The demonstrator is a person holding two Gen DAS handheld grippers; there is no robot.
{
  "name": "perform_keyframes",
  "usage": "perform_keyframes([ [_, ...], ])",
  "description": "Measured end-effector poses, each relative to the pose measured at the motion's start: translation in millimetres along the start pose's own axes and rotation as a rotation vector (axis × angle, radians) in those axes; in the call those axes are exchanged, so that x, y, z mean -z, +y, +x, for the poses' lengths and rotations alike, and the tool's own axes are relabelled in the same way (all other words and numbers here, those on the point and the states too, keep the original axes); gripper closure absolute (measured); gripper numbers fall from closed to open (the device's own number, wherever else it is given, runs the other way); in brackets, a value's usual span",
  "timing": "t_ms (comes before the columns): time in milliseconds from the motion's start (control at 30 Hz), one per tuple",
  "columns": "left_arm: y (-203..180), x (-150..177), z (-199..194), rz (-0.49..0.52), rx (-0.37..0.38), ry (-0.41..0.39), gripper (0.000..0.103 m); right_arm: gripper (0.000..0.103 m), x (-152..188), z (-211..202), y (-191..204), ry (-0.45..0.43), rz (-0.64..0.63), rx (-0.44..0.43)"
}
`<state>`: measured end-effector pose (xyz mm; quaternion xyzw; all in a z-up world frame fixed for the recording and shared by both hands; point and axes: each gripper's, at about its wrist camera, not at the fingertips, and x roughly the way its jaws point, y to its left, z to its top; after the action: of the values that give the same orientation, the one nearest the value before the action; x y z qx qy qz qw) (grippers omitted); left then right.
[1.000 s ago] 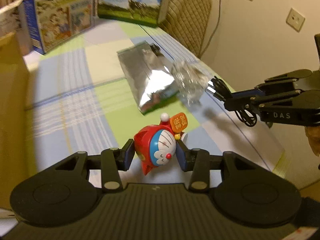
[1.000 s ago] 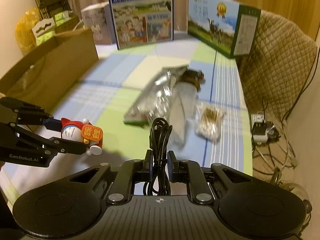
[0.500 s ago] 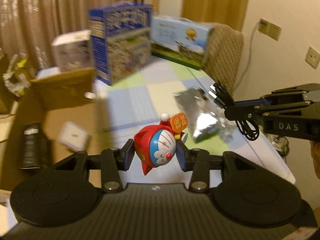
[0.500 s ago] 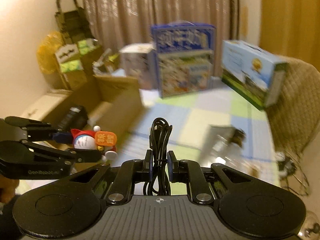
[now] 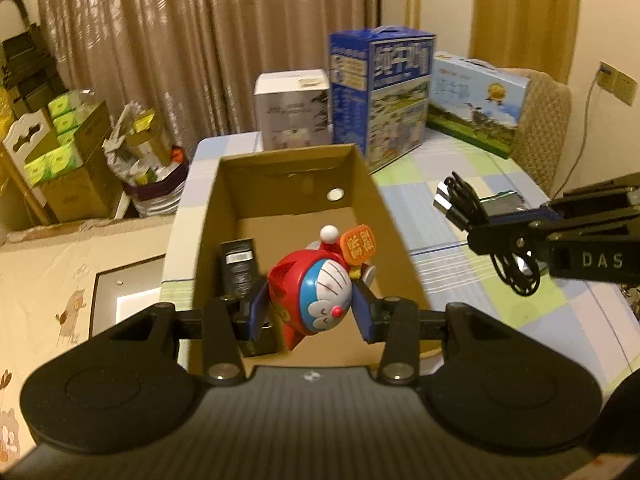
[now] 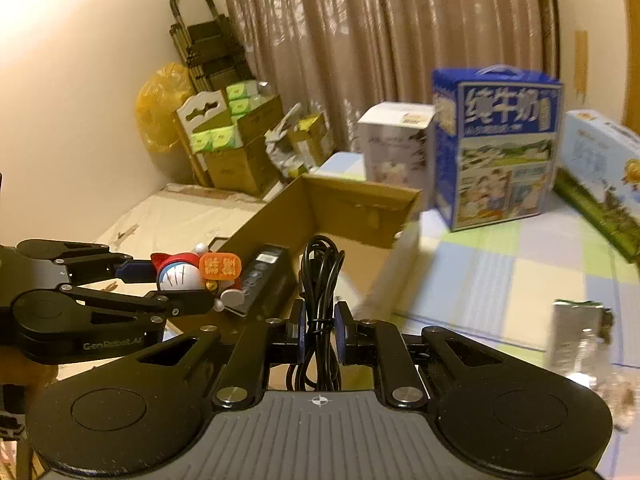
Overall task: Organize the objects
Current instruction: 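Carry the toy and cable into the cardboard box and release them, then withdraw both tools from the box back toward the remaining items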
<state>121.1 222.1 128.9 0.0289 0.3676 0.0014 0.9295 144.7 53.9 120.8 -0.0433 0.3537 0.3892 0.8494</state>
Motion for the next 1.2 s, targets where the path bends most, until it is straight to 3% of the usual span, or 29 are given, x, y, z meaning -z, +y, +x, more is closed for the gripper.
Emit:
perform_keyframes([
  [333, 21.7, 16.6, 36.3, -0.026, 0.006, 0.042, 0.065, 0.092, 4.5, 56.6, 2.5, 0.062, 0.058, -0.017],
  [700, 25.8, 26.1, 68.5, -0.036, 0.019, 0.063, 0.064, 0.092, 12.6, 84.3, 0.4, 0.101, 0.066, -0.013],
  [767, 28.7, 24.3, 67.7, -0.046, 0.017, 0.049, 0.058, 0.092, 13.6, 88.0, -0.2, 0.106, 0.073, -0.016],
  [800, 30.6, 23.5, 65.5, -0.056, 0.012, 0.041, 0.048, 0.092, 14.1, 88.8, -1.2, 0.1, 0.081, -0.019],
  [833, 31.9, 22.6, 62.8, -0.061, 0.012, 0.029, 0.046, 0.091, 14.4, 88.7, -2.5, 0.092, 0.09, -0.024],
  [1200, 38.8, 26.4, 19.0, -0.124, -0.002, -0.031, 0.045, 0.077, 14.4, 48.6, -11.7, 0.0, 0.159, -0.021],
])
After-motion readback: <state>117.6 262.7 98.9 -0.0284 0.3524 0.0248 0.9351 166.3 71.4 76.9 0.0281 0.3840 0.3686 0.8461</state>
